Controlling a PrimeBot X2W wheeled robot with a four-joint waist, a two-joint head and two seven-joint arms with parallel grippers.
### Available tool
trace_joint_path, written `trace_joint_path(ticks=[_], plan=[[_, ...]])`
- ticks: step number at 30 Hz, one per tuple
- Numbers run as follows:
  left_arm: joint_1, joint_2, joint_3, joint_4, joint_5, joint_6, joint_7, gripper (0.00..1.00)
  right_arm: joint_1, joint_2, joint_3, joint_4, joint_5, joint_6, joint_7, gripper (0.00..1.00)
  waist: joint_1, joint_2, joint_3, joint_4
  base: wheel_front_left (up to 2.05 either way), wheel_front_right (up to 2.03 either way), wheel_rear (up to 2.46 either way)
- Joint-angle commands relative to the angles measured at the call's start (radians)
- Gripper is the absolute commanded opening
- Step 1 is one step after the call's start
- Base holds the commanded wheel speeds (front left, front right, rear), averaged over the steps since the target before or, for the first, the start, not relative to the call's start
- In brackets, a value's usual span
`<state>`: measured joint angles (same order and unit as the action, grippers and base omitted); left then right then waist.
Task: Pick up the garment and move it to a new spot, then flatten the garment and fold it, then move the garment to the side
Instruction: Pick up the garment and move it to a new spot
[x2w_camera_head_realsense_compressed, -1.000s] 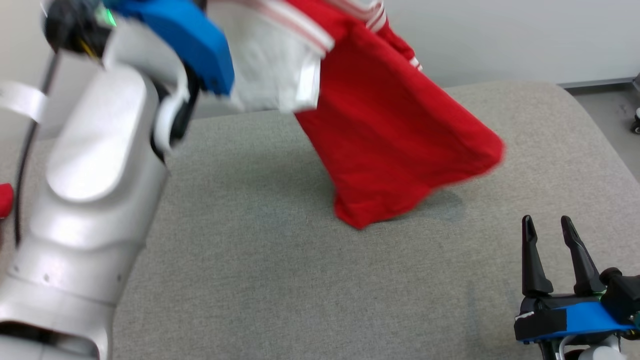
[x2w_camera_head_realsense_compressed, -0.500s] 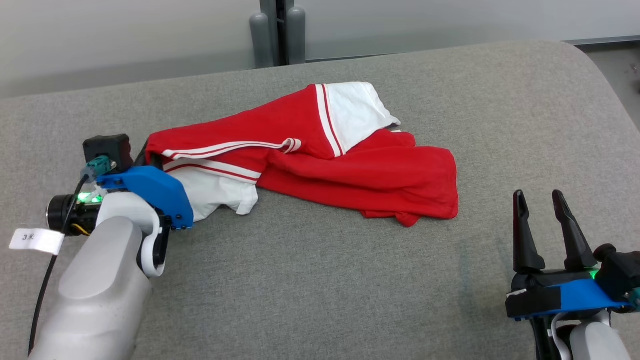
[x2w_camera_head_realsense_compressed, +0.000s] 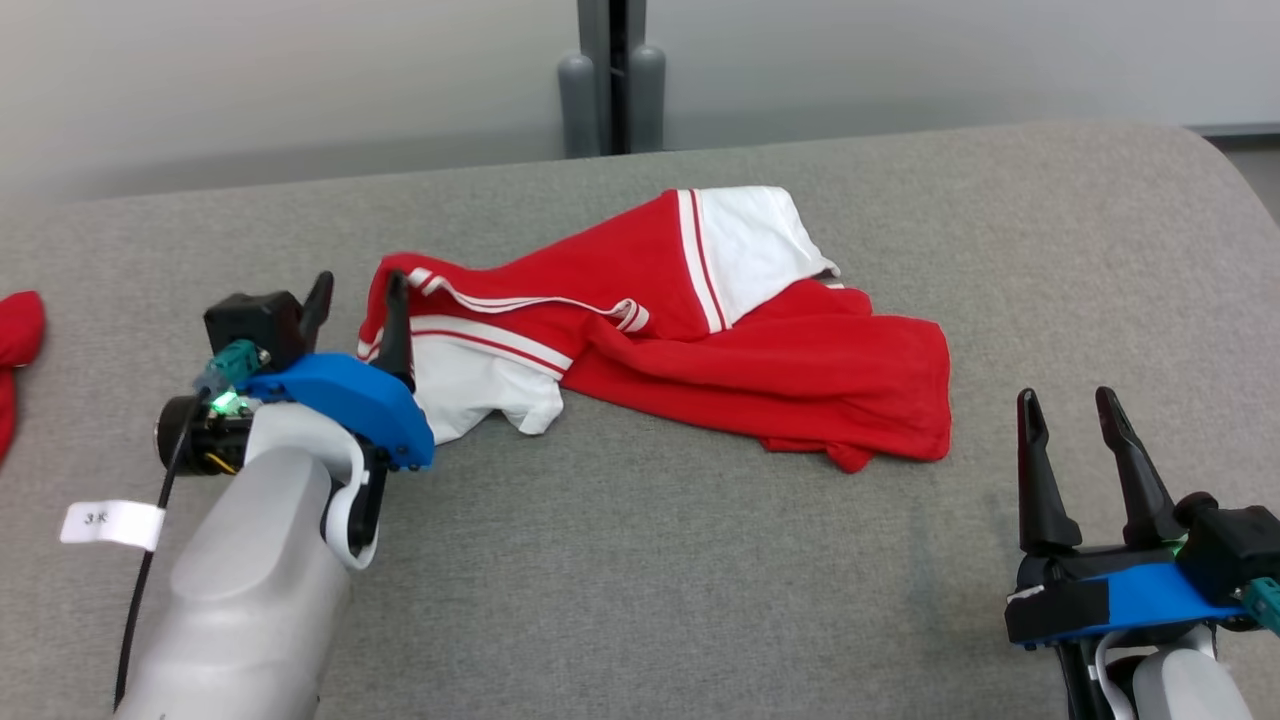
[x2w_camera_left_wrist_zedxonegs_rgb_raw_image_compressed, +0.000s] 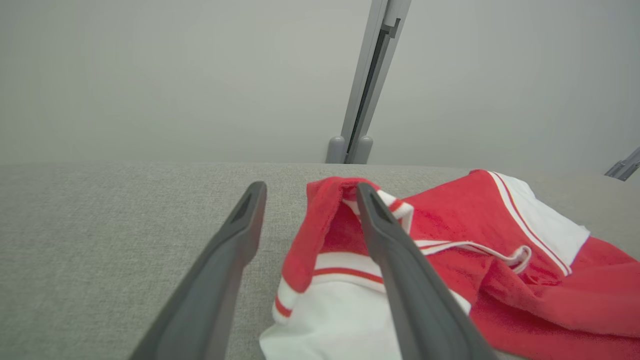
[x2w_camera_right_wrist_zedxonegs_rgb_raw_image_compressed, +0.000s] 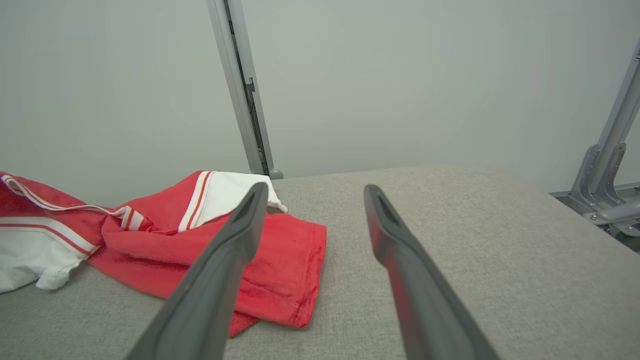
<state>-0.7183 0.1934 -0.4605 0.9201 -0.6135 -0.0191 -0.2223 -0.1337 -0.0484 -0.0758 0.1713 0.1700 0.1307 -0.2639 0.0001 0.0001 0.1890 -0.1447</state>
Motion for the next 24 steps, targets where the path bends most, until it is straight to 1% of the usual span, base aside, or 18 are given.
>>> trace_joint_path(ticks=[1, 5, 6, 9, 12, 17, 20, 24], plan=[[0.023, -0.002, -0.002, 0.005, -0.003, -0.013, -0.011, 1.0, 0.015, -0.004, -0.001, 0.0, -0.006, 0.0, -0.001, 1.0, -0.0001, -0.0001, -0.014, 0.01, 0.0, 0.0, 0.0], [0.074, -0.009, -0.005, -0.021, 0.003, -0.038, -0.035, 1.0, 0.03, -0.004, 0.001, 0.003, -0.016, 0.0, -0.001, 1.0, -0.0001, -0.0001, -0.054, 0.034, 0.0, 0.0, 0.0], [0.074, -0.009, -0.005, -0.021, 0.003, -0.038, -0.035, 1.0, 0.03, -0.004, 0.001, 0.003, -0.016, 0.0, -0.001, 1.0, -0.0001, -0.0001, -0.054, 0.034, 0.0, 0.0, 0.0], [0.145, -0.009, -0.002, -0.068, 0.019, -0.045, -0.043, 1.0, 0.049, -0.004, -0.002, 0.005, -0.022, 0.0, -0.001, 1.0, -0.0001, -0.0001, -0.086, 0.053, 0.0, 0.0, 0.0], [0.234, -0.011, 0.035, -0.171, 0.044, -0.03, -0.043, 1.0, 0.069, -0.004, -0.008, 0.008, -0.031, 0.0, -0.001, 1.0, -0.0001, -0.0001, -0.118, 0.073, 0.0, 0.0, 0.0], [0.426, -0.046, 0.126, -0.326, 0.06, -0.019, -0.044, 1.0, 0.103, -0.004, -0.016, 0.012, -0.033, 0.0, -0.001, 1.0, -0.0001, -0.0001, -0.164, 0.099, 0.0, 0.0, 0.0], [0.523, -0.062, 0.164, -0.388, 0.088, -0.01, -0.044, 1.0, 0.124, -0.004, -0.013, 0.017, -0.02, 0.0, -0.001, 1.0, -0.0001, -0.0001, -0.181, 0.112, 0.0, 0.0, 0.0], [0.603, -0.081, 0.196, -0.454, 0.14, 0.006, -0.044, 1.0, 0.149, -0.004, -0.002, 0.022, -0.017, 0.0, -0.001, 1.0, -0.0001, -0.0001, -0.191, 0.126, 0.0, 0.0, 0.0]])
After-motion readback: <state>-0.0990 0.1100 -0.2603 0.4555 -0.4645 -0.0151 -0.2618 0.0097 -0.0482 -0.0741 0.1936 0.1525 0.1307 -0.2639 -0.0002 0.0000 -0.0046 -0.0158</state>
